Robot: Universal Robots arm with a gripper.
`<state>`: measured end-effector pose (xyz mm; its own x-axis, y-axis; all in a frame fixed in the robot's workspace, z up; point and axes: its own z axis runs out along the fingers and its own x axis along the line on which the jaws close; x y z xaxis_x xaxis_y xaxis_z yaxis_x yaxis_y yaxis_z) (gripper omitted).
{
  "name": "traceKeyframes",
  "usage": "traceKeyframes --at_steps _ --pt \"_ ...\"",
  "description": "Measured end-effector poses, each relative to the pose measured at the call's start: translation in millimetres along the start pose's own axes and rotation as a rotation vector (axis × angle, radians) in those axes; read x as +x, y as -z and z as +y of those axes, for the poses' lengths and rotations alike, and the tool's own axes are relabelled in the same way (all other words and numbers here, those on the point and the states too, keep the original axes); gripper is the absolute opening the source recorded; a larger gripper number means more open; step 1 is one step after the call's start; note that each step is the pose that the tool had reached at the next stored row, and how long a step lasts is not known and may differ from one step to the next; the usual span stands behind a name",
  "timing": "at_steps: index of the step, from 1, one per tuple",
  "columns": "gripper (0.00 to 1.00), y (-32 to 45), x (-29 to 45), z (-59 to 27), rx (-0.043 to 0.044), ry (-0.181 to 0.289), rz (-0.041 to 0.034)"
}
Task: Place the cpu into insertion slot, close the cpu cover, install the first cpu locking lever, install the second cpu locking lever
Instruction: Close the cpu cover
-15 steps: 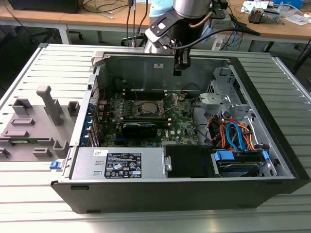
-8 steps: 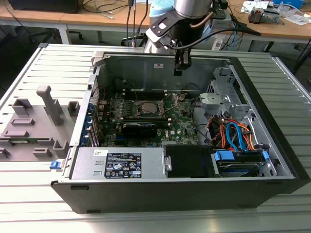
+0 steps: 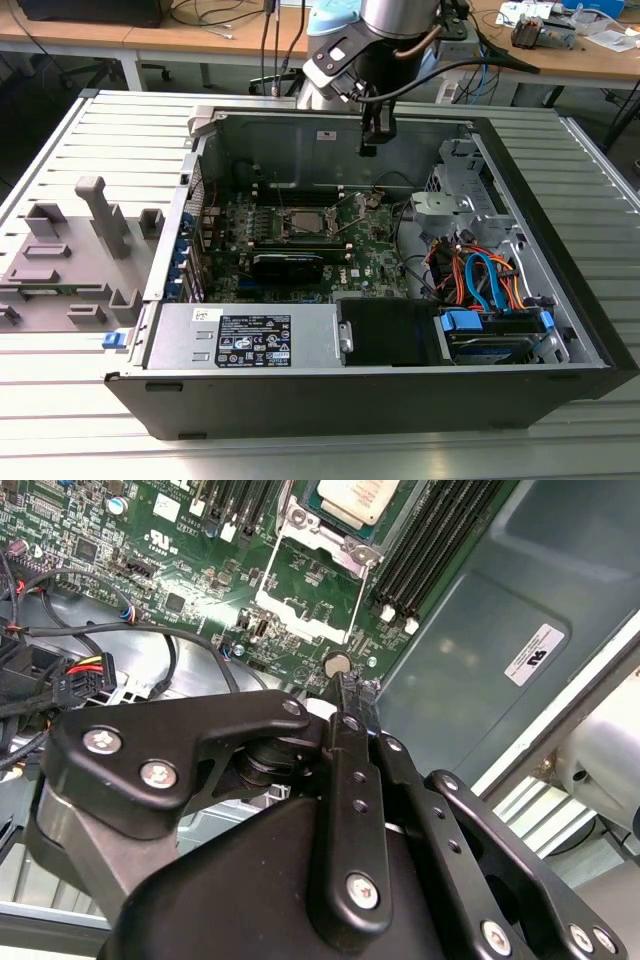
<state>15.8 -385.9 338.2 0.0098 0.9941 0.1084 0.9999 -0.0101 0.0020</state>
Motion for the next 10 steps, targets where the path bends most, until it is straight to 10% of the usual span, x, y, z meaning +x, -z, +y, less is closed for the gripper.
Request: traceKeyframes --at_steps 10 --pt "0.11 -0.2 0.0 1.5 0.0000 0.000 0.0000"
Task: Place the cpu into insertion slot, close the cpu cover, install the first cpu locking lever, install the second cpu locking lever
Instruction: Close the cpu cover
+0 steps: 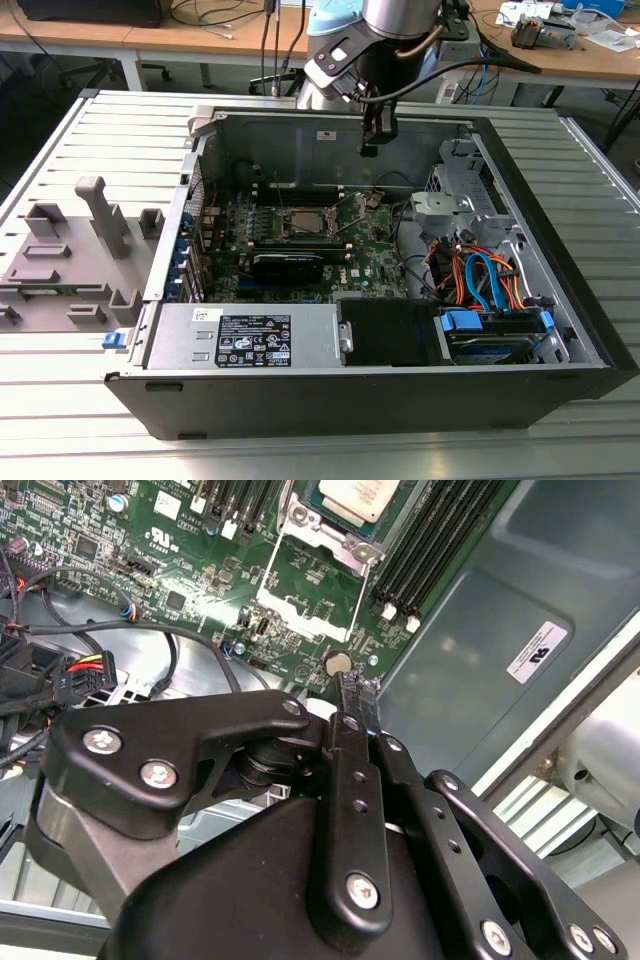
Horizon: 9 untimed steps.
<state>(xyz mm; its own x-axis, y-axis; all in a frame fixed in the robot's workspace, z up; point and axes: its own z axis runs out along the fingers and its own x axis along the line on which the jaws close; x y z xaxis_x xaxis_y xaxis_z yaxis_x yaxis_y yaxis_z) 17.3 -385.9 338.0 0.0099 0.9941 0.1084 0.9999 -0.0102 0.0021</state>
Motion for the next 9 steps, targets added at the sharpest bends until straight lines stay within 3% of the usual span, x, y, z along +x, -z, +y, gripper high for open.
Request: traceKeyframes --at_steps 9 --pt "0.11 -0.2 0.0 1.6 0.0000 0.000 0.0000"
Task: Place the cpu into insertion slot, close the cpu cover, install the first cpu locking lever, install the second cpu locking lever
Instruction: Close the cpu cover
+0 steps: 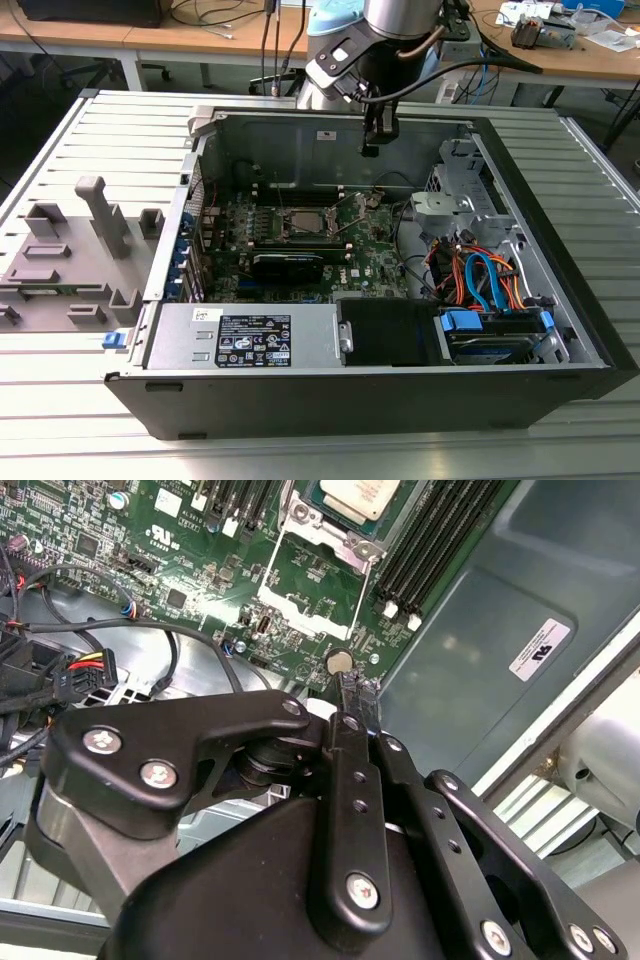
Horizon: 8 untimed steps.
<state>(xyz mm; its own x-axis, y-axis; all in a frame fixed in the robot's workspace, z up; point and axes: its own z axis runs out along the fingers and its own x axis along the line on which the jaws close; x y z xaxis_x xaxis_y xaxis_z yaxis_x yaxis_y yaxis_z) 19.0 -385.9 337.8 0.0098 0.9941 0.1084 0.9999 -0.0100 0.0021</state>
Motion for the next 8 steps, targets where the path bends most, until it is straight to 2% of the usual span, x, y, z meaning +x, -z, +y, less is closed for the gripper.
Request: traceKeyframes --at_steps 8 --pt "0.11 -0.1 0.0 1.3 0.0000 0.000 0.0000"
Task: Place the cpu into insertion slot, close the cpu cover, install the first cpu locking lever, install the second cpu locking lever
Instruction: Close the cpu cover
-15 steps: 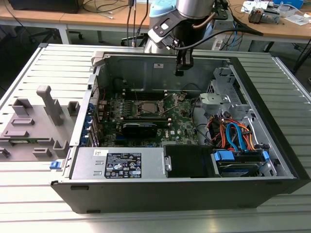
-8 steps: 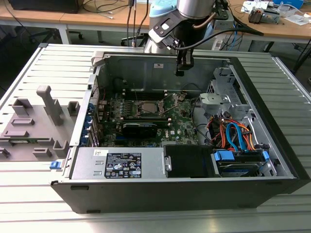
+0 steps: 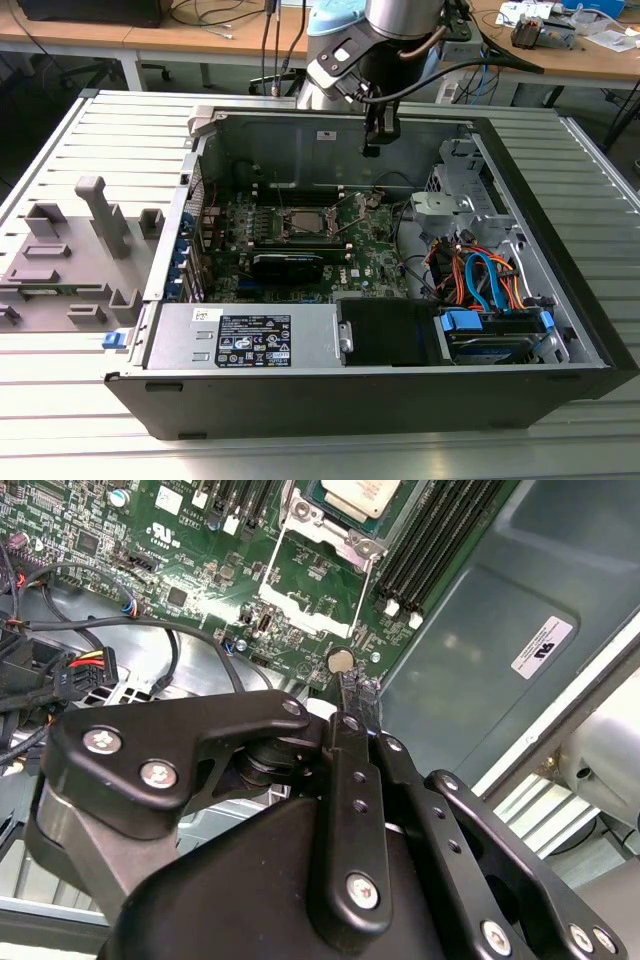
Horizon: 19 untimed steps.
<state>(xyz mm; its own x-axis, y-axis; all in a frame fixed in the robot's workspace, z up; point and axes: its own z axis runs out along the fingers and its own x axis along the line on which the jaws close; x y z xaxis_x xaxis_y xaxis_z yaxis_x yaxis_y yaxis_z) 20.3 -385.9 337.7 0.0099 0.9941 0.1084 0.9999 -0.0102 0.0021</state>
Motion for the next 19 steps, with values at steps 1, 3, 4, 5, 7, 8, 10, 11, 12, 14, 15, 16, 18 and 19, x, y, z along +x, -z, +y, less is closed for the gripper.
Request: traceKeyframes --at_steps 1,3,4,5,7,8,10,11,12,14,15,16,18,19 --pt "0.11 -0.1 0.0 0.2 0.0000 0.000 0.0000" --pt "0.11 -0.1 0.0 0.6 0.0000 0.000 0.0000" --pt "0.11 -0.2 0.0 1.1 0.0000 0.000 0.0000" --pt "0.11 -0.9 -0.1 1.6 0.0000 0.000 0.0000" --pt "0.11 -1.1 -0.1 1.6 0.0000 0.000 0.0000" --pt "0.11 -1.4 -0.1 1.7 0.0000 0.000 0.0001" --pt "0.11 -1.9 -0.2 1.8 0.0000 0.000 0.0002" --pt "0.11 -2.3 -0.2 2.1 0.0000 0.000 0.0001" --pt "0.11 -2.5 -0.3 2.2 0.0000 0.000 0.0001" --pt "0.11 -2.9 -0.3 2.3 0.0000 0.000 0.0000" --pt "0.11 -3.0 -0.3 2.4 0.0000 0.000 -0.0001" --pt "0.11 -3.2 -0.3 2.6 0.0000 0.000 0.0000" --pt "0.11 -3.7 -0.4 2.8 0.0000 0.000 0.0000" --pt "0.11 -3.8 -0.4 2.9 0.0000 0.000 0.0000"
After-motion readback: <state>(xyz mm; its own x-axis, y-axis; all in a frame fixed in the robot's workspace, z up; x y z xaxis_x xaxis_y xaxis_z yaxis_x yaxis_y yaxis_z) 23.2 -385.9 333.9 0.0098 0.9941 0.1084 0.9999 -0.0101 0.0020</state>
